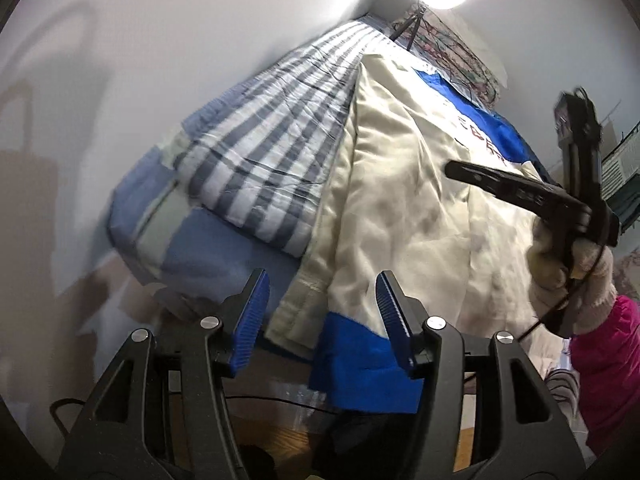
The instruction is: Fold large clothes
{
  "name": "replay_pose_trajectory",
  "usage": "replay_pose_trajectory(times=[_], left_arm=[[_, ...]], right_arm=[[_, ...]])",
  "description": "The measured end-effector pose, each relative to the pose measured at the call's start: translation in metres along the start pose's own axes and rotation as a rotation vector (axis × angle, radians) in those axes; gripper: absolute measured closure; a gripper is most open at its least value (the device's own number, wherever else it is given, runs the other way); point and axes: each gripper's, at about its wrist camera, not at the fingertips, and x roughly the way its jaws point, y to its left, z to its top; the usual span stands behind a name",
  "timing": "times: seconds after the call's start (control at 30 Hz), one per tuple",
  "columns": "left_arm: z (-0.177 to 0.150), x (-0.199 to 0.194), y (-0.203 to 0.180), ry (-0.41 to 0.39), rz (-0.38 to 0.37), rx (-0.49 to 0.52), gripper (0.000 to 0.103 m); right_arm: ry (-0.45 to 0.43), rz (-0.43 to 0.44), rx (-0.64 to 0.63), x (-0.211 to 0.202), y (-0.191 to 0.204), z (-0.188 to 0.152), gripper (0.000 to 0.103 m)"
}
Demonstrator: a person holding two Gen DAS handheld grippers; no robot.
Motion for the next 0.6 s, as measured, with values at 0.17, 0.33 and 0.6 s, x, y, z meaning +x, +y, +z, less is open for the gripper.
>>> replay_pose_trajectory(times=[0.17,0.33,0.6], left_arm=[[0.002,0.009,0.002,0.020,-0.005,-0.026,0.055],[0.000,0.016,-0.008,0.019,0.053,0.043,0.085],[-0.001,-0.005,-0.021,-0.051,0.008,0.081,0.100]], right_arm=[[0.032,0.009,0.063,0.038,0.005,0.018,0.079],[0.052,-0.022,0.005,0.060,0.021,0.018,0.077],[0.062,0.129,0.153,0.027,0.000,0.020,0.059]])
